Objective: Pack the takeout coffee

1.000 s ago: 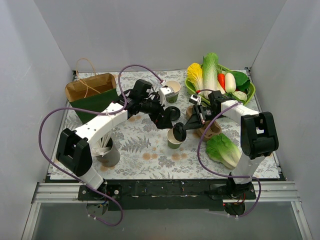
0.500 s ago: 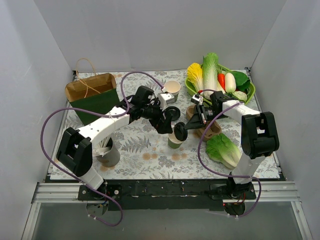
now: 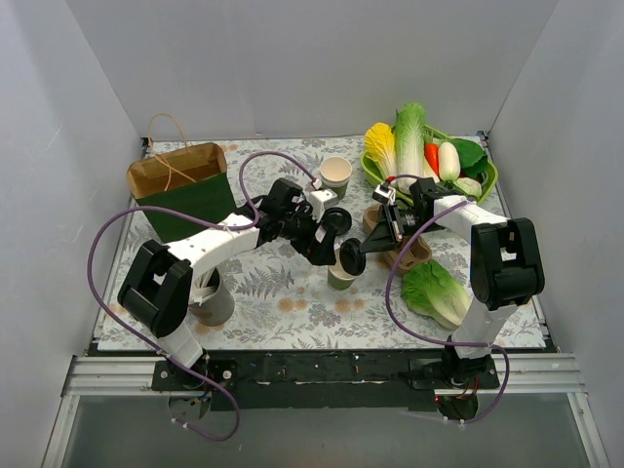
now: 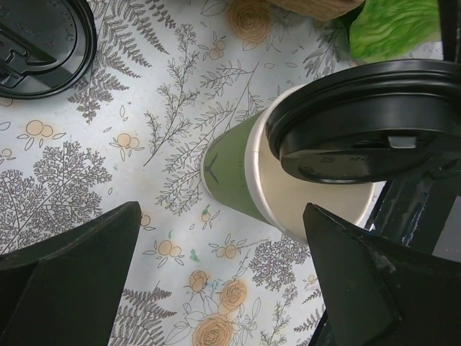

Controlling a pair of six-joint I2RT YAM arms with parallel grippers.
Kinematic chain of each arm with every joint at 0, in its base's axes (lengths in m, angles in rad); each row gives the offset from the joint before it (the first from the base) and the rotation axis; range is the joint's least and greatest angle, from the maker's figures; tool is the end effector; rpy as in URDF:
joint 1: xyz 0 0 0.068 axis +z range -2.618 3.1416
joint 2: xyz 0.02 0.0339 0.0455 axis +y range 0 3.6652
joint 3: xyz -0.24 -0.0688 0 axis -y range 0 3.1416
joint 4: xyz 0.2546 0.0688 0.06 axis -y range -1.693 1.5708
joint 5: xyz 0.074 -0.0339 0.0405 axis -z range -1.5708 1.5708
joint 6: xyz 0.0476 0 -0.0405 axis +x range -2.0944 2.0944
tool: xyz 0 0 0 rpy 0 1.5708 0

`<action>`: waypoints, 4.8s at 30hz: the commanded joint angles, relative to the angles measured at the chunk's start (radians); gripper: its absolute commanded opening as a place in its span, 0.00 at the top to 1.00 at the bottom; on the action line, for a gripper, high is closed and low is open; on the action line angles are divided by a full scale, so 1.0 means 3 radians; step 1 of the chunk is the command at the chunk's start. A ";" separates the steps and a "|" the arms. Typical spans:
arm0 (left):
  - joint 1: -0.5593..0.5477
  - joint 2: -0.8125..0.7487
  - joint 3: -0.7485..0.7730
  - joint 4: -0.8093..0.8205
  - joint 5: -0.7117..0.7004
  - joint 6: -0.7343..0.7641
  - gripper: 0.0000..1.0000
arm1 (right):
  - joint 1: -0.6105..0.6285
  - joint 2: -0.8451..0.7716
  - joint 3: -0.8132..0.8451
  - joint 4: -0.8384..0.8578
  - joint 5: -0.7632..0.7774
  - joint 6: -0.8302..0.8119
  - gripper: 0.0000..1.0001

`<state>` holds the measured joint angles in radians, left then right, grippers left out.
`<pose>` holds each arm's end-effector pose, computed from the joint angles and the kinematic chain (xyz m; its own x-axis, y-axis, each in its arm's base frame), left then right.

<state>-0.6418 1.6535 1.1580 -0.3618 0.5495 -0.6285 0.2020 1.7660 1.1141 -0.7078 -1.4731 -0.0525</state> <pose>0.2794 -0.2398 0.1978 -0.9510 0.0848 -0.2973 0.2784 0.6532 -0.7042 0.3058 0.1110 0.1653 -0.9449 -0.1987 -0.2603 -0.2738 0.0434 0.9608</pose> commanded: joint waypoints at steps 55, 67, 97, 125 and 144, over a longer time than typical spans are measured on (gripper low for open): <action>-0.0008 -0.0250 -0.0194 0.0143 0.0265 -0.0022 0.02 | -0.0147 -0.0124 0.0305 -0.0627 0.0549 -0.0577 0.77; -0.0008 -0.0286 -0.0240 0.0178 0.0423 -0.0022 0.02 | -0.0152 -0.0017 0.0367 -0.0724 0.0738 -0.0735 0.73; -0.0008 -0.0301 -0.0265 0.0209 0.0464 0.0014 0.02 | -0.0147 0.0290 0.0454 -0.0642 0.0861 -0.0746 0.70; -0.0003 -0.0516 -0.0347 0.0086 0.0423 0.0224 0.02 | 0.0017 0.0193 0.0438 -0.0632 0.1014 -0.0802 0.69; 0.0089 -0.0603 -0.0311 0.0168 0.0316 -0.0114 0.02 | -0.0044 0.0040 0.0515 -0.0969 0.1127 -0.1134 0.58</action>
<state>-0.6319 1.5394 1.0451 -0.3279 0.6479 -0.6292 0.2096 1.8439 1.2232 -0.9306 -1.1252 -0.3164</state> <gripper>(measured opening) 0.981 0.353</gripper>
